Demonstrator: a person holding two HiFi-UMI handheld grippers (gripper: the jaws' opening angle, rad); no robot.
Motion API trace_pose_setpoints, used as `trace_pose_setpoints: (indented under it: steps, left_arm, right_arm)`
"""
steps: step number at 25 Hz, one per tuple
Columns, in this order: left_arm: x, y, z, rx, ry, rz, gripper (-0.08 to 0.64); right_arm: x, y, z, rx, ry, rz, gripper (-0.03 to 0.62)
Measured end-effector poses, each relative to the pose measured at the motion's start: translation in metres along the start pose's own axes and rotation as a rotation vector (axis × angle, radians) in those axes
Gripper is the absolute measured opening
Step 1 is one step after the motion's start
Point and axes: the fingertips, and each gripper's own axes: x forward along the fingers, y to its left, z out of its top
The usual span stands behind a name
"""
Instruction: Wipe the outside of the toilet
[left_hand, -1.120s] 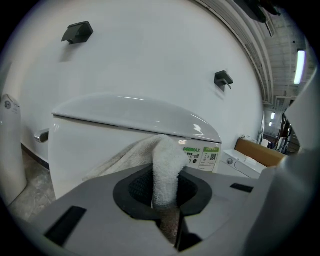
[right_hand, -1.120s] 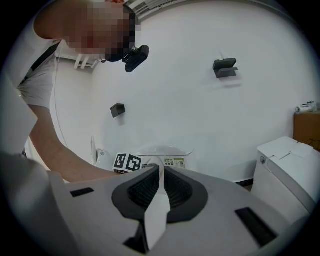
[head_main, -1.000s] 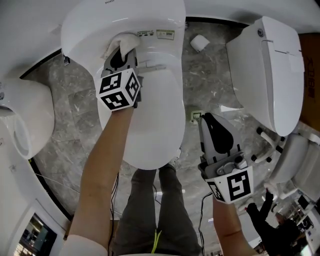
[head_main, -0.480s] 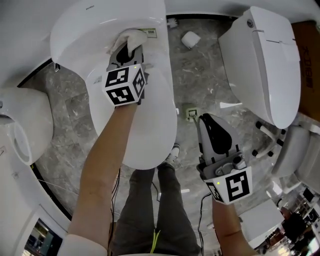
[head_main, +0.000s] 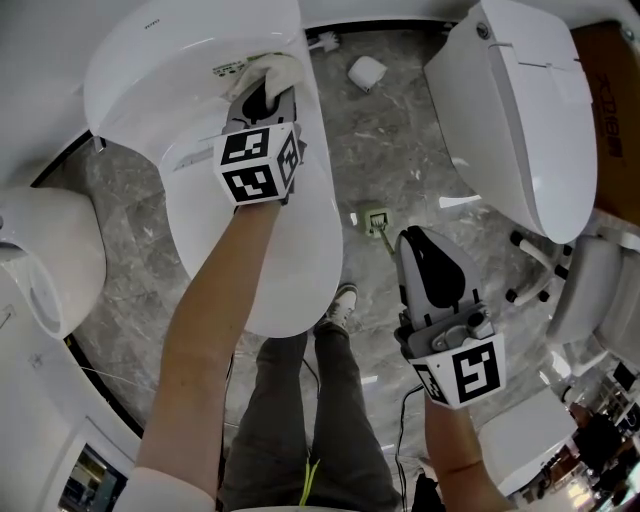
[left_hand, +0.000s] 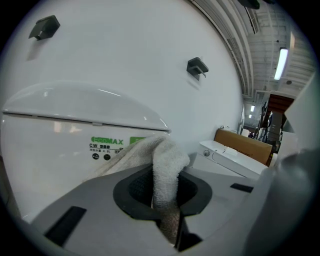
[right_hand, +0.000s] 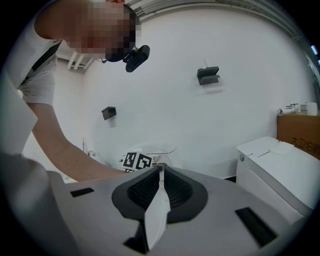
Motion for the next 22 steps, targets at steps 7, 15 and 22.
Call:
trace_pose_setpoints:
  steps: [7,15,22]
  left_arm:
    - [0.009,-0.036,0.003,0.025,-0.006,-0.083,0.060]
    - [0.003,-0.091,0.032,0.033,-0.061,-0.191,0.060]
    - [-0.031,-0.119,0.064,0.034,-0.088,-0.232,0.060]
  right_arm:
    - [-0.014,-0.009,0.001,-0.001,-0.008,-0.024,0.052]
    - [-0.033,-0.013,0.008,-0.004,-0.018,-0.041,0.052]
    - [-0.055,-0.006,0.039,-0.027,-0.044,-0.042,0.052]
